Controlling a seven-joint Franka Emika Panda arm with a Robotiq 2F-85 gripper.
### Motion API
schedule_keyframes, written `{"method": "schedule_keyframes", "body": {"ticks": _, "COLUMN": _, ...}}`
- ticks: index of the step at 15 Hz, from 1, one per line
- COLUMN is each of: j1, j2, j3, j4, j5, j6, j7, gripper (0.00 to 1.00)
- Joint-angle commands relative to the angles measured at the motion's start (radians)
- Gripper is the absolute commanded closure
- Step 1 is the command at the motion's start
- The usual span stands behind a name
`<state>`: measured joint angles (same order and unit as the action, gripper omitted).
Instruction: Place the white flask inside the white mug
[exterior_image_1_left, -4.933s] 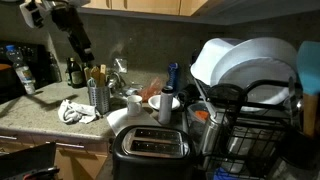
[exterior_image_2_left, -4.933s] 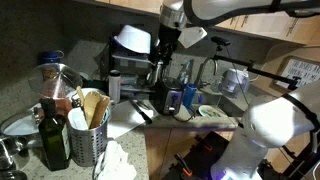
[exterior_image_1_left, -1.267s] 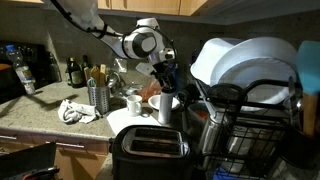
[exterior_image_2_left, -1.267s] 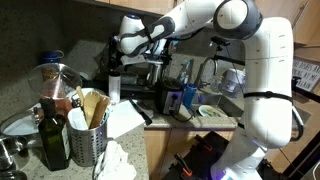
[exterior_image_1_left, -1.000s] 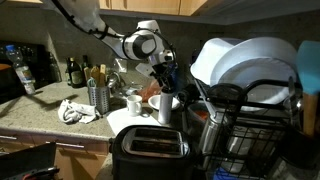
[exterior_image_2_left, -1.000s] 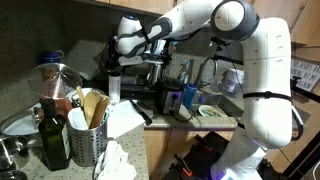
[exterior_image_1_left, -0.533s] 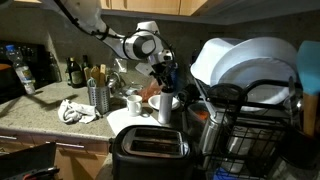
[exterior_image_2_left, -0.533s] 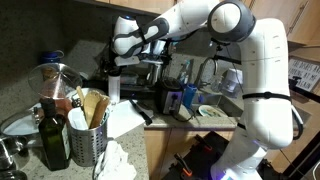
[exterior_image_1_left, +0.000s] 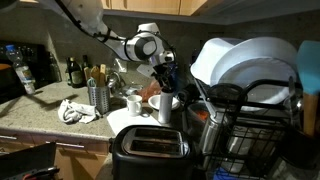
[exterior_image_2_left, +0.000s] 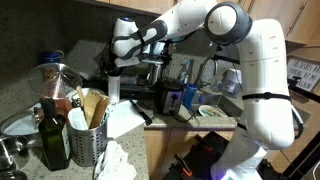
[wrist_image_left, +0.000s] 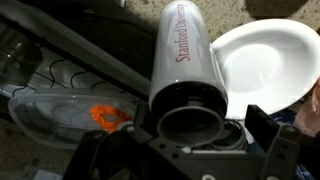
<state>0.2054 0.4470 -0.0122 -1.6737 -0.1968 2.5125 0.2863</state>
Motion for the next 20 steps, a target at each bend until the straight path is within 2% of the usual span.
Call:
{"method": "schedule_keyframes", "body": {"ticks": 1, "j1": 0.023, "j2": 0.010, "j3": -0.028, "j4": 0.030, "j5": -0.032, "j6": -0.034, "j7": 0.039, "gripper": 0.00}}
{"method": "schedule_keyframes", "body": {"ticks": 2, "j1": 0.023, "j2": 0.010, "j3": -0.029, "j4": 0.031, "j5": -0.034, "j6": -0.036, "j7": 0.036, "gripper": 0.25}}
{"method": "schedule_keyframes", "body": {"ticks": 4, "j1": 0.023, "j2": 0.010, "j3": -0.029, "j4": 0.030, "j5": -0.037, "j6": -0.042, "j7": 0.035, "gripper": 0.34}}
{"method": "schedule_keyframes", "body": {"ticks": 6, "j1": 0.021, "j2": 0.009, "j3": -0.026, "j4": 0.032, "j5": -0.036, "j6": -0.050, "j7": 0.028, "gripper": 0.50}}
{"method": "schedule_keyframes", "body": {"ticks": 14, "j1": 0.018, "j2": -0.003, "j3": -0.016, "j4": 0.054, "j5": -0.028, "j6": -0.105, "j7": 0.006, "gripper": 0.51}}
{"method": "schedule_keyframes", "body": {"ticks": 20, "j1": 0.009, "j2": -0.038, "j3": -0.017, "j4": 0.094, "j5": -0.036, "j6": -0.194, "j7": -0.009, "gripper": 0.51}}
